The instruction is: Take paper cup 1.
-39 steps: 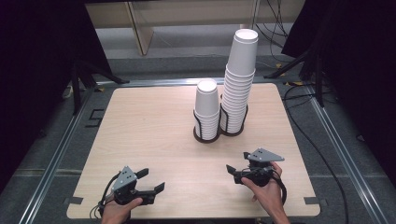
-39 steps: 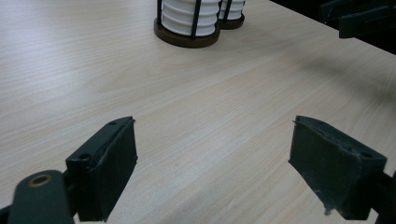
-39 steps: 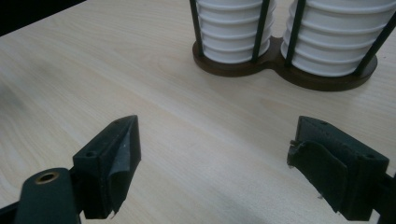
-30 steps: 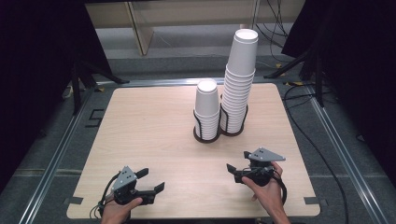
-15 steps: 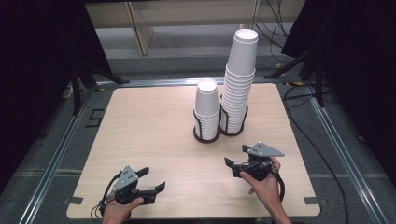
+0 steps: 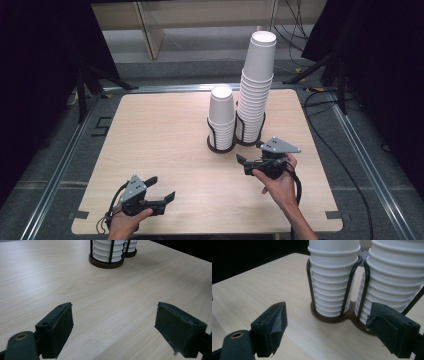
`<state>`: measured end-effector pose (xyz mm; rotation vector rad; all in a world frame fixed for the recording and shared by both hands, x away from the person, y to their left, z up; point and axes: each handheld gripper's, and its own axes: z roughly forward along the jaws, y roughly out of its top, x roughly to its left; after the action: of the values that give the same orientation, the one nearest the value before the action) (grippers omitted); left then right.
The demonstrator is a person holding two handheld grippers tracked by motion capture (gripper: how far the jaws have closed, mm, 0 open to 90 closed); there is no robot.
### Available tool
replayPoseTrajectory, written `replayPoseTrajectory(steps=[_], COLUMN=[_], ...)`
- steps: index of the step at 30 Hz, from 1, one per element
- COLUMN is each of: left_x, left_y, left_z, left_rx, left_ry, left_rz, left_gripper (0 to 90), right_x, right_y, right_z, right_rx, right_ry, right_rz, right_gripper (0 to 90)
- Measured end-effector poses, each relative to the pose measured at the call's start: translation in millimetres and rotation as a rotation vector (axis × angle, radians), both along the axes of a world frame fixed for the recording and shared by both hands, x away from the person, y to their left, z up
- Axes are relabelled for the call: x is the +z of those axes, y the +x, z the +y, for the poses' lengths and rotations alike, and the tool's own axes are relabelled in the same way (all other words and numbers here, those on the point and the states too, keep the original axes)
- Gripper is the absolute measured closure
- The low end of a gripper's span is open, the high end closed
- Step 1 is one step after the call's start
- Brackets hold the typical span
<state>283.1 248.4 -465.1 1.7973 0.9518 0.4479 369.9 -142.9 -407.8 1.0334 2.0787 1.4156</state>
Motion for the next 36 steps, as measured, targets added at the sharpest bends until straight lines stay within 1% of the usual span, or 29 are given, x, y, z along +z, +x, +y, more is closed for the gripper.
replayPoseTrajectory(steps=[1,2,3,6,7,8,9,11,12,13,14,15,16,17,18,19,20,21,22,23,25,26,27,30,31,32,33,34,36], left_x=[0.5,1.0,1.0,1.1,0.2,0.1,-0.1,1.2,0.4,-0.3,0.1,-0.1,0.2,-0.3,-0.2,-0.9,-1.0,-1.0,-1.0,-1.6,-0.7,-0.7,-1.0,-1.0,-1.1,-1.1,-2.0,-1.7,-1.4], left_y=[-0.3,-0.5,-0.3,-0.2,0.8,0.9,1.1,0.2,0.7,1.2,0.9,0.9,1.4,1.3,0.9,1.2,1.1,1.1,1.1,1.4,0.8,0.7,0.7,0.8,0.7,0.7,1.4,1.1,0.9], left_z=[-0.1,0.0,0.1,-0.2,-0.4,-0.5,-1.3,-0.1,-0.4,-0.6,-0.4,-0.9,1.1,-0.6,-1.4,-1.8,-1.7,-2.0,-2.0,-2.3,-2.0,-2.0,-2.5,-2.6,-2.8,-2.8,-3.0,-2.8,-2.4], left_rx=[0.005,0.007,0.007,0.012,0.004,0.004,0.007,0.011,0.009,0.006,0.008,0.009,0.003,0.006,0.010,0.007,0.006,0.005,0.005,0.002,0.007,0.007,0.010,0.009,0.008,0.008,0.000,0.002,0.002], left_ry=[0.003,0.007,0.008,0.011,0.003,0.004,-0.002,0.028,0.017,0.009,0.016,0.011,0.043,0.021,0.014,0.012,0.017,0.022,0.022,0.013,0.028,0.028,0.021,0.022,0.021,0.023,0.010,0.015,0.021], left_rz=[0.000,-0.001,-0.004,-0.001,-0.005,-0.004,-0.005,0.006,0.002,-0.001,0.002,0.003,0.003,0.002,0.003,0.004,0.006,0.007,0.007,0.004,0.009,0.010,0.011,0.010,0.011,0.010,0.005,0.005,0.007], left_gripper=[14.3,14.3,14.3,14.3,14.3,14.3,14.3,14.3,14.3,14.3,14.3,14.3,14.3,14.3,14.3,14.3,14.3,14.3,14.3,14.3,14.3,14.3,14.3,14.3,14.3,14.3,14.3,14.3,14.3], right_x=[2.5,3.5,8.2,11.9,13.0,14.9,16.4,18.5,20.3,22.5,25.2,26.9,29.1,31.0,34.4,35.8,39.3,43.5,43.5,45.4,49.6,51.5,54.8,57.3,58.5,58.9,59.4,60.8,62.1], right_y=[0.3,1.5,2.5,5.5,6.9,8.2,8.7,13.6,13.8,16.3,18.1,19.7,21.6,23.8,25.8,27.3,28.9,32.0,32.0,34.4,38.9,41.4,46.0,50.5,52.7,55.4,57.1,58.2,61.2], right_z=[0.9,2.0,1.8,2.2,3.6,3.7,4.7,7.4,8.0,8.2,10.4,10.9,12.4,14.5,16.2,18.0,20.2,24.1,24.1,26.4,30.7,32.5,37.5,42.0,43.9,47.2,48.3,49.2,52.1], right_rx=[-0.005,0.002,-0.008,-0.008,-0.004,-0.004,-0.009,0.003,-0.007,-0.006,0.000,-0.009,-0.002,0.008,0.003,0.008,-0.001,0.009,0.009,0.008,0.012,0.008,0.004,0.006,0.004,0.008,0.007,-0.002,-0.003], right_ry=[-0.002,0.011,-0.007,-0.007,0.013,0.005,0.007,0.027,0.021,0.003,0.017,0.012,0.025,0.034,0.024,0.033,0.018,0.013,0.013,0.012,0.014,0.010,0.011,0.016,0.007,0.027,0.027,0.015,0.021], right_rz=[0.009,0.004,-0.001,-0.010,-0.008,-0.011,-0.005,-0.015,-0.008,-0.026,-0.015,-0.033,-0.033,-0.034,-0.036,-0.042,-0.048,-0.048,-0.048,-0.062,-0.056,-0.065,-0.064,-0.067,-0.071,-0.071,-0.075,-0.073,-0.074], right_gripper=[16.4,16.6,16.7,16.7,16.7,16.7,16.7,16.7,16.7,16.6,16.6,16.7,16.6,16.4,16.2,16.0,15.8,15.8,15.8,15.8,15.7,15.7,15.7,15.8,15.8,15.8,15.8,15.8,15.8])
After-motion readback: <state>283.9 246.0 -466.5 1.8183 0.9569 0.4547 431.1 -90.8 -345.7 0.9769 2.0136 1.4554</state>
